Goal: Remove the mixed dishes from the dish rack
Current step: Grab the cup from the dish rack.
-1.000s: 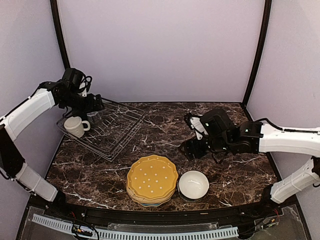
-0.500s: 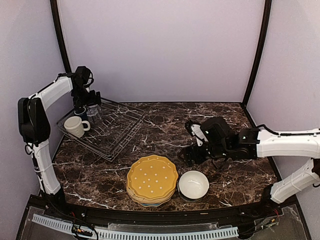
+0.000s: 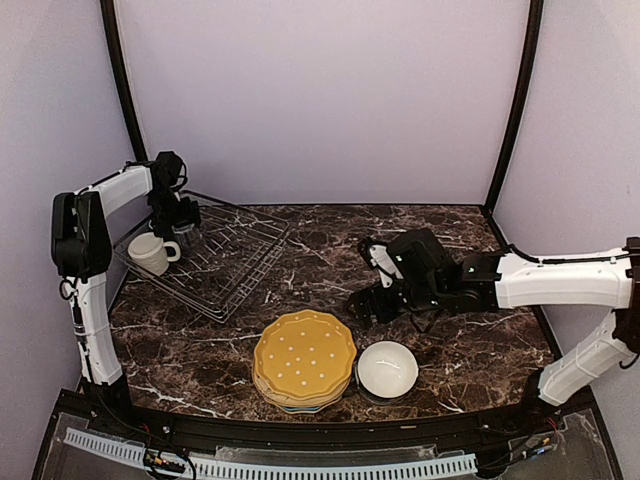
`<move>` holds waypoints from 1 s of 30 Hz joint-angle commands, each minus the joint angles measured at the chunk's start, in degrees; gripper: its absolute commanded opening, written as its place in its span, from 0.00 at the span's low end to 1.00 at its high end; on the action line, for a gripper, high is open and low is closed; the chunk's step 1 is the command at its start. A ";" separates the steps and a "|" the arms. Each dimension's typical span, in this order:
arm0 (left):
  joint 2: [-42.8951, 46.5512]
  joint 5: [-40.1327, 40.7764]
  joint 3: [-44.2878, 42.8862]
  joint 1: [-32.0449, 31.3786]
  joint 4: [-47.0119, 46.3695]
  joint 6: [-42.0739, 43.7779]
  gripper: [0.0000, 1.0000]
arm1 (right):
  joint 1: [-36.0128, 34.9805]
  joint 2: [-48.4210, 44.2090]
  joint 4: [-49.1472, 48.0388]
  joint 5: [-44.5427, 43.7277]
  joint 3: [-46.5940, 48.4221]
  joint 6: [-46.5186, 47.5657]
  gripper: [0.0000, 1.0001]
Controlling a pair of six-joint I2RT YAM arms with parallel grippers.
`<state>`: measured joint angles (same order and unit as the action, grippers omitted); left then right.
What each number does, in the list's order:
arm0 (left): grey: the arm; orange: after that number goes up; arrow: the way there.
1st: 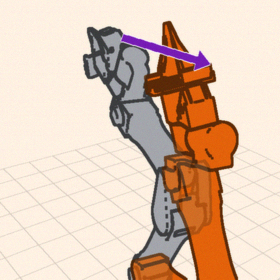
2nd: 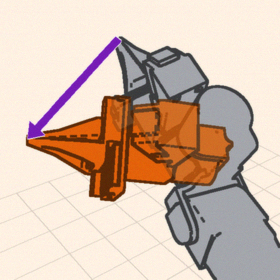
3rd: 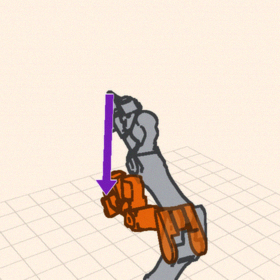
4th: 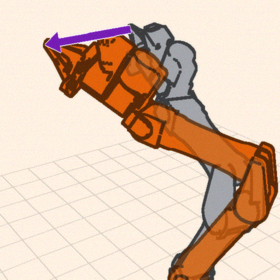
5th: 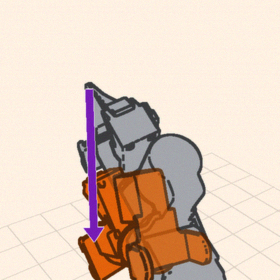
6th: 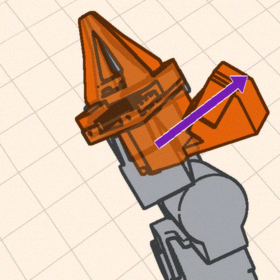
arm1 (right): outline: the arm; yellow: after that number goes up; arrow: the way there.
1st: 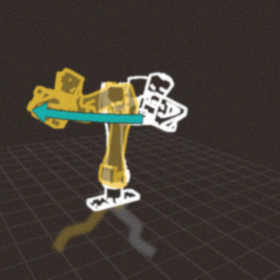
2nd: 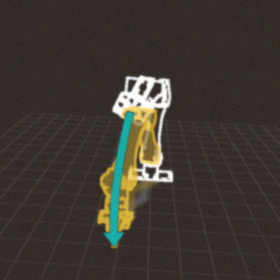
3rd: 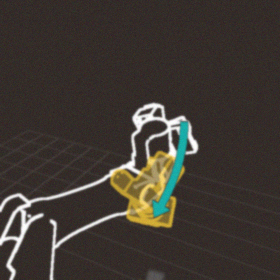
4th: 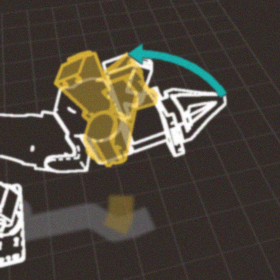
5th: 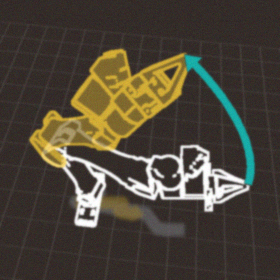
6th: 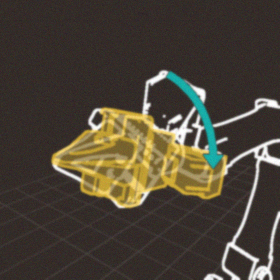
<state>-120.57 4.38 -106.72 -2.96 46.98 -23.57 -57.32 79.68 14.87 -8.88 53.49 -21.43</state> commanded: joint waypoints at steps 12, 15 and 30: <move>0.08 -0.91 0.62 0.26 -1.79 1.91 0.64 | 0.32 -1.03 -3.10 2.87 -0.20 -1.20 0.99; 0.32 -0.80 -1.15 0.12 -0.02 2.37 0.58 | 0.33 -1.04 -3.01 3.16 -0.02 -1.54 0.99; 20.36 -7.33 9.60 -0.16 -6.63 3.26 0.43 | 0.28 2.06 -4.88 4.68 2.03 -2.47 0.99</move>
<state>-111.61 1.02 -101.12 -2.85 45.08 -21.52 -57.32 79.85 13.02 -5.76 54.11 -22.90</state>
